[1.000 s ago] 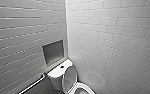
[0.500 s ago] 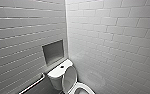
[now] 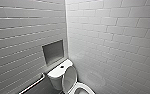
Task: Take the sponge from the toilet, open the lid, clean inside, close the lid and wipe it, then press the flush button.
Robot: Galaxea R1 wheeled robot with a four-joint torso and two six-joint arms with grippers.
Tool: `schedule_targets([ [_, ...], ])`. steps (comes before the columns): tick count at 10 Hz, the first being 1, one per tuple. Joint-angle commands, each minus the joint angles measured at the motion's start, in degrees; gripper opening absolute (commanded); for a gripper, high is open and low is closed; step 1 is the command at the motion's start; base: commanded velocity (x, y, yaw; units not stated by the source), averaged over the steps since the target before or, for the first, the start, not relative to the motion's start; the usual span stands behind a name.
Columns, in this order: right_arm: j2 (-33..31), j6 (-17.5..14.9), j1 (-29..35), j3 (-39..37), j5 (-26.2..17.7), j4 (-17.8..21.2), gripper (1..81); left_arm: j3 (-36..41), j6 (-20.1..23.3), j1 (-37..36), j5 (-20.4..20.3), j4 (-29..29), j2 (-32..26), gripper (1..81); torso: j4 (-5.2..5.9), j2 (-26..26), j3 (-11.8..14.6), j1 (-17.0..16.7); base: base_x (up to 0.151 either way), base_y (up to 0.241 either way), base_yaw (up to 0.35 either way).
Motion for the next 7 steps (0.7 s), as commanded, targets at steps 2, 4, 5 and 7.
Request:
schedule_targets([
  [2, 0.02, -0.05, 2.18, -1.03, -3.75, 0.3, 1.0, 0.16, 8.64, -3.68, 1.08, -10.45, 0.15, 81.1, 0.0, 0.0, 0.0, 0.0, 0.0, 0.0, 0.0],
  [4, 0.46, -0.22, 2.43, -0.94, -3.75, 0.3, 1.0, 0.25, 8.73, -4.13, 1.17, -10.45, 0.42, 81.1, 0.0, 0.0, 0.0, 0.0, 0.0, 0.0, 0.0],
  [5, 0.54, -0.13, 2.44, -1.03, -3.75, 0.3, 1.0, 0.43, 8.82, -4.13, 1.17, -10.36, 0.59, 81.1, 0.0, 0.0, 0.0, 0.0, 0.0, 0.0, 0.0],
  [7, 0.63, -0.31, 2.44, -1.03, -3.83, 0.3, 1.0, 0.51, 8.91, -4.13, 1.17, -10.36, 0.68, 81.1, 0.0, 0.0, 0.0, 0.0, 0.0, 0.0, 0.0],
])
